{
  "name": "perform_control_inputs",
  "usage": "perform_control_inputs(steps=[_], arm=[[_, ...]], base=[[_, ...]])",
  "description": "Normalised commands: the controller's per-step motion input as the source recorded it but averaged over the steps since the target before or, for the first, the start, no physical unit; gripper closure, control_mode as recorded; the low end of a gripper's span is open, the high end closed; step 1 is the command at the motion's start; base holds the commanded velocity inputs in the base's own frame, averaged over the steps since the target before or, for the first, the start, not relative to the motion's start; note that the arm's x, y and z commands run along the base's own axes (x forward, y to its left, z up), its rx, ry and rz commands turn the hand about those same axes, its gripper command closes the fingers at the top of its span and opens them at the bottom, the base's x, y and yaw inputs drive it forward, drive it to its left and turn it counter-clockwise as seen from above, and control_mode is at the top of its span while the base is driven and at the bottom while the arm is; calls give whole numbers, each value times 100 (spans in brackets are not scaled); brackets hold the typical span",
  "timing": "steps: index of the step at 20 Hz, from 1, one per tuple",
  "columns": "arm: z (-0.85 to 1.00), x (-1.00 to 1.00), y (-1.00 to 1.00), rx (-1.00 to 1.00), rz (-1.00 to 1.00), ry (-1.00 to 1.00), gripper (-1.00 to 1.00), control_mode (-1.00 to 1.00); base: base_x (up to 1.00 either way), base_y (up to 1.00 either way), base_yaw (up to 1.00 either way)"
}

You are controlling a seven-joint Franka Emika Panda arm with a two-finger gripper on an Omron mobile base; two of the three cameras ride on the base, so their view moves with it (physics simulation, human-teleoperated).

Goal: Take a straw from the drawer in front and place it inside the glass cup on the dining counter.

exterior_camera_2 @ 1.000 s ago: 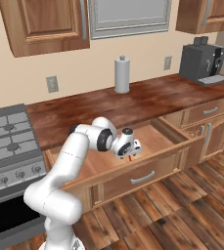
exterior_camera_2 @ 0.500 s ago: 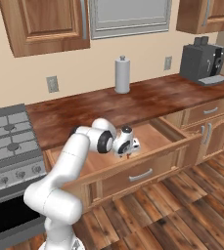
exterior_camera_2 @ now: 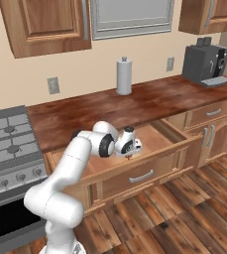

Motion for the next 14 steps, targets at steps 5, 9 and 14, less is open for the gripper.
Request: perform_control_inputs(steps=[5, 9, 14], arm=[[26, -12, -1, 0, 0, 1, 100, -100], [53, -24, 0, 0, 0, 1, 100, -100], [34, -63, -16, 0, 0, 3, 100, -100]], base=[[0, 0, 0], [0, 0, 0], [0, 0, 0]])
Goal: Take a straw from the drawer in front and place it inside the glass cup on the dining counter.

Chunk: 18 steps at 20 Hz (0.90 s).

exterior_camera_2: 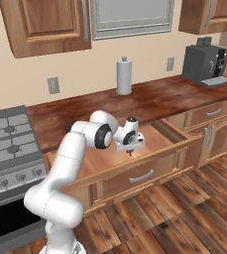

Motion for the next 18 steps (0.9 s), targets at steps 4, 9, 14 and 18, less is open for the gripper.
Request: perform_control_inputs(steps=[4, 9, 14, 18], arm=[[24, -84, -22, 0, 0, 4, 100, -100], [63, -78, -13, 0, 0, -1, 100, -100], [98, -62, 0, 0, 0, -4, 100, -100], [100, -68, 0, 0, 0, -3, 100, -100]], base=[[0, 0, 0], [0, 0, 0], [0, 0, 0], [0, 0, 0]])
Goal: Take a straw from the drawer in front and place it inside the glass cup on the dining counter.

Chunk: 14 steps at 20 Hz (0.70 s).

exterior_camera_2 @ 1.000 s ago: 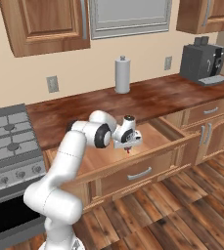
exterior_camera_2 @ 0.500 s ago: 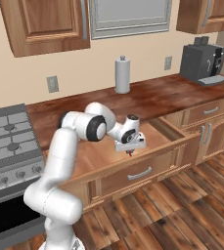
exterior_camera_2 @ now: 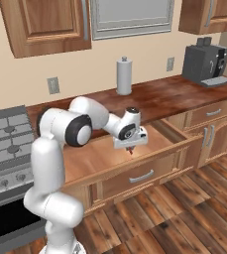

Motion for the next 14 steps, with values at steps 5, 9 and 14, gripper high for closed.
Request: perform_control_inputs(steps=[5, 9, 14], arm=[[100, -83, 0, 0, 0, -3, 100, -100], [100, -85, 0, -6, 0, 0, 100, -100], [98, -69, 0, -7, 0, 0, 100, -100]], base=[[0, 0, 0], [0, 0, 0], [0, 0, 0]])
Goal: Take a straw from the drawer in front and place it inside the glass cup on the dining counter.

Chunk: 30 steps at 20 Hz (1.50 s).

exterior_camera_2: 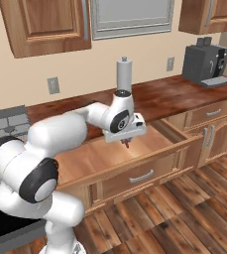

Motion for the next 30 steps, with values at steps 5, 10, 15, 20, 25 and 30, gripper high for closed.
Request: perform_control_inputs(steps=[5, 10, 15, 20, 25, 30], arm=[[66, -85, 8, 0, -2, -6, 100, -100], [4, -44, 16, 0, -1, -5, 100, -100], [0, -11, 3, 0, -1, -4, 100, -100], [0, 0, 0, 0, 0, 0, 100, -100], [0, 0, 0, -1, 0, 2, 100, 100], [0, 0, 0, 0, 0, 0, 100, 100]], base=[[0, 0, 0], [0, 0, 0], [0, 0, 0], [0, 0, 0], [1, 2, 0], [-53, -3, 0]])
